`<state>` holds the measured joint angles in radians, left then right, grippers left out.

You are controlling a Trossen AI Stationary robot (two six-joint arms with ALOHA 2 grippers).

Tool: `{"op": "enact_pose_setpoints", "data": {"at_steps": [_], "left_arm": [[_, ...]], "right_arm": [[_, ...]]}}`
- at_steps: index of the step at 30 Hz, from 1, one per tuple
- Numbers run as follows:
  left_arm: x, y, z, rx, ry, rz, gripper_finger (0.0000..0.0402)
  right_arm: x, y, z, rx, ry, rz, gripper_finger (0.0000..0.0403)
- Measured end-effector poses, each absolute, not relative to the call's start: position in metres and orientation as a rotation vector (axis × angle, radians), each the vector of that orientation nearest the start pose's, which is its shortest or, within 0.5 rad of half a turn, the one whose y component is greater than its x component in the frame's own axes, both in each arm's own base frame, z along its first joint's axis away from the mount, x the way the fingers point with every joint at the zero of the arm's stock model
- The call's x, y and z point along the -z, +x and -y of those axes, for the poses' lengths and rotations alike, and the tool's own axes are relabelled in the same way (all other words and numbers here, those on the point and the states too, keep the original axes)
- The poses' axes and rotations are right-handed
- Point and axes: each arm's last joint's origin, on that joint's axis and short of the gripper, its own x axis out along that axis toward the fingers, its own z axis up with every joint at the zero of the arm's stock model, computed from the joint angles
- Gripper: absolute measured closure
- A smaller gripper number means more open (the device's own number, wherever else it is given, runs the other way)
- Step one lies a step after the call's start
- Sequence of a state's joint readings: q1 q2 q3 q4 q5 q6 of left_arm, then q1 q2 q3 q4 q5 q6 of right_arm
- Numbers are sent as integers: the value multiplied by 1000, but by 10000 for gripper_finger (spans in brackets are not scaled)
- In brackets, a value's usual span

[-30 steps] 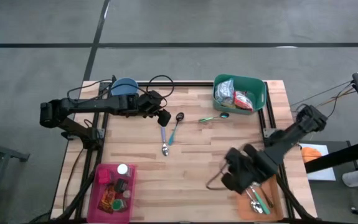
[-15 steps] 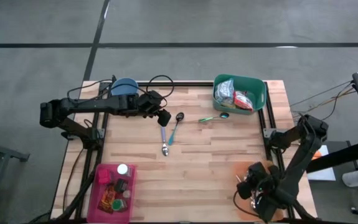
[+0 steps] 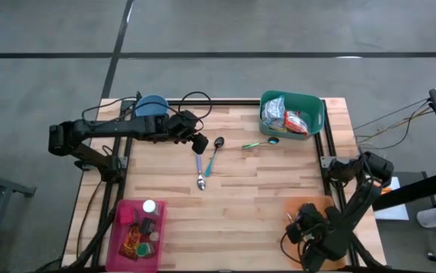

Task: Pick & Place Food Item
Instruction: Put the light blue spoon into the orange bin, then put the green spoon into the orange bin

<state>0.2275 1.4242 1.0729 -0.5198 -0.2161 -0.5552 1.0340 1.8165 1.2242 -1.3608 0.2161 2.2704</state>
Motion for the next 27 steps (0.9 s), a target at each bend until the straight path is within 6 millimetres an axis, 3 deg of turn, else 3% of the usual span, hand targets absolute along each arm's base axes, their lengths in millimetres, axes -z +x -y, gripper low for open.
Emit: {"op": "enact_pose_setpoints", "data": {"at_steps": [8, 16, 27], "left_arm": [[-263, 285, -72, -647, -515, -740, 122], [-263, 285, -72, -648, -515, -740, 122], [-263, 285, -72, -648, -515, -740, 122]], "right_arm": [[-156, 155, -250, 1195, 542, -1110, 339], [-153, 155, -251, 1198, 551, -1106, 337], [-154, 154, -249, 1195, 552, -1103, 241]]}}
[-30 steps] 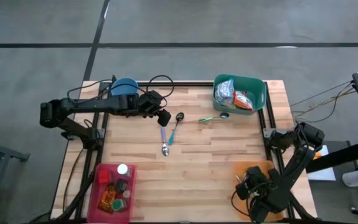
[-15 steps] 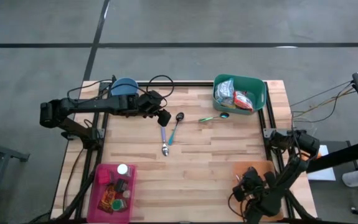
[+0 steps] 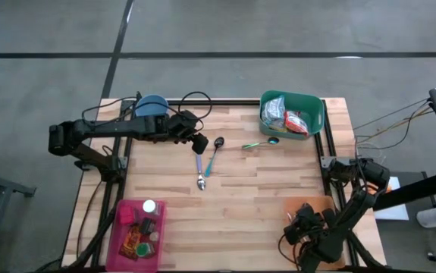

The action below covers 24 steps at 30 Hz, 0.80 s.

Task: Pick & Place Food Item
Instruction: Put the green spoon into the orange bin

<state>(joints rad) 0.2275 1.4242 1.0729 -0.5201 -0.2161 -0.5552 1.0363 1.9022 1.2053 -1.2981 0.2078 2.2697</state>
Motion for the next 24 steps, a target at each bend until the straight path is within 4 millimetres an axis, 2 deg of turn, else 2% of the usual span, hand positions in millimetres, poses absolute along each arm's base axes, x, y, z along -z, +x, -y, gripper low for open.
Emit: {"op": "enact_pose_setpoints", "data": {"at_steps": [4, 11, 15, 20, 24], "left_arm": [[-263, 285, -72, -647, -515, -740, 122], [-263, 285, -72, -648, -515, -740, 122], [-263, 285, -72, -647, -515, -740, 122], [-263, 285, -72, -648, -516, -740, 122], [-263, 285, -72, -648, -515, -740, 122]], "right_arm": [[-154, 154, -249, 1195, 551, -1103, 226], [-162, 156, -249, 1139, 521, -1096, 223], [-185, 158, -250, 1065, 449, -1096, 223], [-225, 160, -247, 975, 432, -994, 223], [-250, 163, -241, 816, 335, -936, 223]]}}
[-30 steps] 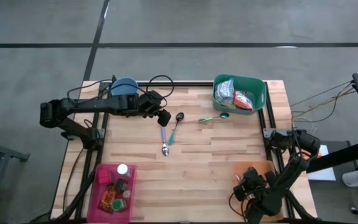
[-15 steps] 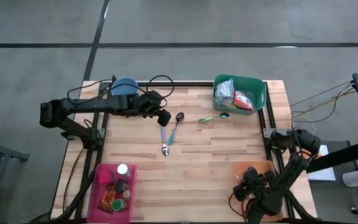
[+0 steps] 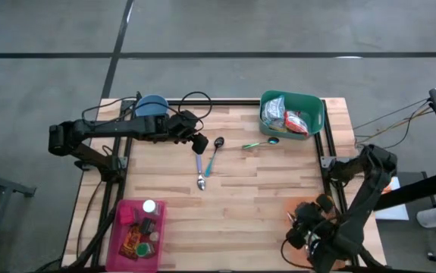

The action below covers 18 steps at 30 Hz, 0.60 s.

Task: Pick & Place Food Item
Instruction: Put the green spoon into the orange bin

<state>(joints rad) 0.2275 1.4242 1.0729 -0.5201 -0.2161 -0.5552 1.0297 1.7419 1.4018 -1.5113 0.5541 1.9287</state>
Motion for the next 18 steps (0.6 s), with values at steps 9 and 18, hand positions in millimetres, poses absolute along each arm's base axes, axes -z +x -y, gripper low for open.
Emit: {"op": "enact_pose_setpoints", "data": {"at_steps": [9, 18], "left_arm": [[-263, 285, -72, -647, -515, -740, 122], [-263, 285, -72, -647, -515, -740, 122]], "right_arm": [[-270, 183, -206, 646, 72, -912, 223], [-260, 226, -146, 499, -88, -1089, 223]]}}
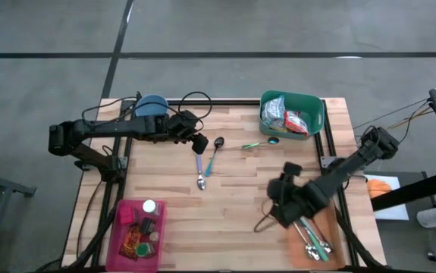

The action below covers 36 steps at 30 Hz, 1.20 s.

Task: Pick & Place Food Item
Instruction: Put the green spoon into the orange bin

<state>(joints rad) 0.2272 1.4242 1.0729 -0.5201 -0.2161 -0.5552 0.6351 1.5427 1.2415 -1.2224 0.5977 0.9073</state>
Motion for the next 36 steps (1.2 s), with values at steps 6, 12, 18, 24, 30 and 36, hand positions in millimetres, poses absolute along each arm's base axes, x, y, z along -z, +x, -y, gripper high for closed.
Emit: {"op": "enact_pose_setpoints", "data": {"at_steps": [6, 12, 18, 24, 30, 36], "left_arm": [[-263, 285, -72, -648, -515, -740, 122], [-263, 285, -72, -647, -515, -740, 122], [-263, 285, -72, -647, -515, -740, 122], [-263, 285, -72, -648, -515, -740, 122], [-263, 285, -72, -648, -515, -740, 122], [-263, 285, -72, -648, -515, -740, 122]], "right_arm": [[-250, 244, -107, 366, -157, -1109, 223], [-237, 253, -70, 275, -216, -1110, 223], [-229, 258, -33, 234, -210, -1158, 223], [-223, 258, 6, 251, -194, -1216, 223], [-213, 251, 44, 218, -192, -1268, 223], [-206, 249, 67, 224, -185, -1296, 223]]}}
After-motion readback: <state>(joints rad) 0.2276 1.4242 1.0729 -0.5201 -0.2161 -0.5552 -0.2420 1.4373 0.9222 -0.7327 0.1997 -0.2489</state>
